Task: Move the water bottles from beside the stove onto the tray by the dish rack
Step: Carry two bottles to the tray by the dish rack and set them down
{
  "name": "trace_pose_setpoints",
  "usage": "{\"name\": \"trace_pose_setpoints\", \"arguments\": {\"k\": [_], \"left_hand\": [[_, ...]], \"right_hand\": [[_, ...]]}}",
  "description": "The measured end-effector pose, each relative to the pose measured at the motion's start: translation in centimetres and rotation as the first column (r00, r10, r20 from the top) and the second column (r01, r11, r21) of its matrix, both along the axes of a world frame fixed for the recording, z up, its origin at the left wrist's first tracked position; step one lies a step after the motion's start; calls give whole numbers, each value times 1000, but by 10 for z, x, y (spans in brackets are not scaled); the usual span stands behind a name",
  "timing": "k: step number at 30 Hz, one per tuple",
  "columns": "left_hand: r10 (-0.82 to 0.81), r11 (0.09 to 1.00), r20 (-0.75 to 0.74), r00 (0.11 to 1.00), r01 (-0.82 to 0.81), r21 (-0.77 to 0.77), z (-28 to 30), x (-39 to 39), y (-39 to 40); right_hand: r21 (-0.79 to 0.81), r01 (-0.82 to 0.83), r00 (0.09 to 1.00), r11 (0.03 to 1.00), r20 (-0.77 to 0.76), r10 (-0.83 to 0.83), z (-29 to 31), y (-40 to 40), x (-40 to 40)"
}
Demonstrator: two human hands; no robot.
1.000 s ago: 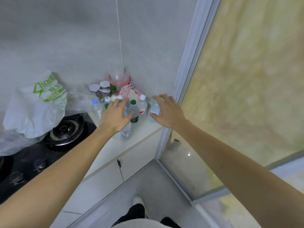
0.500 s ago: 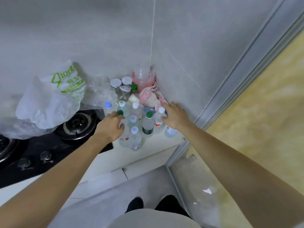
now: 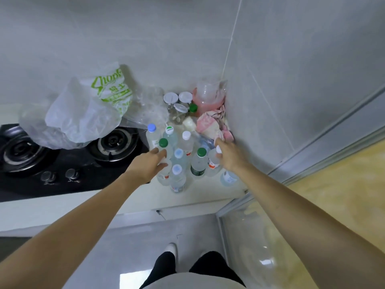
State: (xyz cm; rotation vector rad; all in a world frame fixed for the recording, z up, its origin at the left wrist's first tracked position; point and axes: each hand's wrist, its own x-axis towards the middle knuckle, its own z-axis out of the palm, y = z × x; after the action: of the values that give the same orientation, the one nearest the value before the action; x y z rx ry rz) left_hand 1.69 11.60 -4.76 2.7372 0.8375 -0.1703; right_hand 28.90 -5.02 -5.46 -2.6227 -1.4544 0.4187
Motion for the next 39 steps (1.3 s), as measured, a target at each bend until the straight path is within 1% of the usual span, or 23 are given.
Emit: {"name": "trace_pose_setpoints", "arguments": {"k": [4, 9, 15, 17, 20, 24, 26, 28, 31, 36, 39], "left_hand": [[30, 999, 78, 996, -30, -12, 9, -17, -1], [74, 997, 204, 976, -73, -16, 56, -25, 2], [189, 977, 307, 933, -210, 35, 148, -34, 7], [225, 962, 360, 906, -265, 65, 185, -44, 2], [287, 934, 435, 853, -350, 70, 238, -67, -9], [354, 877, 491, 796, -464, 121, 291, -113, -28], [387, 835, 494, 778, -524, 170, 309, -143, -40], [430, 792, 504, 749, -581, 187, 322, -181, -51], [496, 731, 524, 693, -659, 179, 331, -245, -67], [598, 643, 483, 640, -742, 189, 337, -362, -93], [655, 581, 463, 597, -790, 196, 336, -443, -109]], "right_hand": [[72, 8, 999, 997, -50, -4, 20, 5, 14], [226, 7, 998, 974, -56, 6, 91, 24, 25], [442, -61, 990, 895, -89, 112, 188, 47, 1], [514, -93, 981, 853, -100, 167, 218, 54, -15], [621, -140, 951, 771, -132, 280, 256, 64, -50], [698, -268, 877, 664, -108, 468, 297, 79, -116], [713, -329, 832, 620, -91, 547, 312, 88, -153], [716, -379, 783, 587, -90, 616, 324, 97, -193], [715, -446, 689, 538, -109, 716, 334, 105, -259], [688, -570, 537, 449, -102, 838, 333, 116, -388], [669, -617, 441, 415, -143, 886, 331, 120, -473]]}}
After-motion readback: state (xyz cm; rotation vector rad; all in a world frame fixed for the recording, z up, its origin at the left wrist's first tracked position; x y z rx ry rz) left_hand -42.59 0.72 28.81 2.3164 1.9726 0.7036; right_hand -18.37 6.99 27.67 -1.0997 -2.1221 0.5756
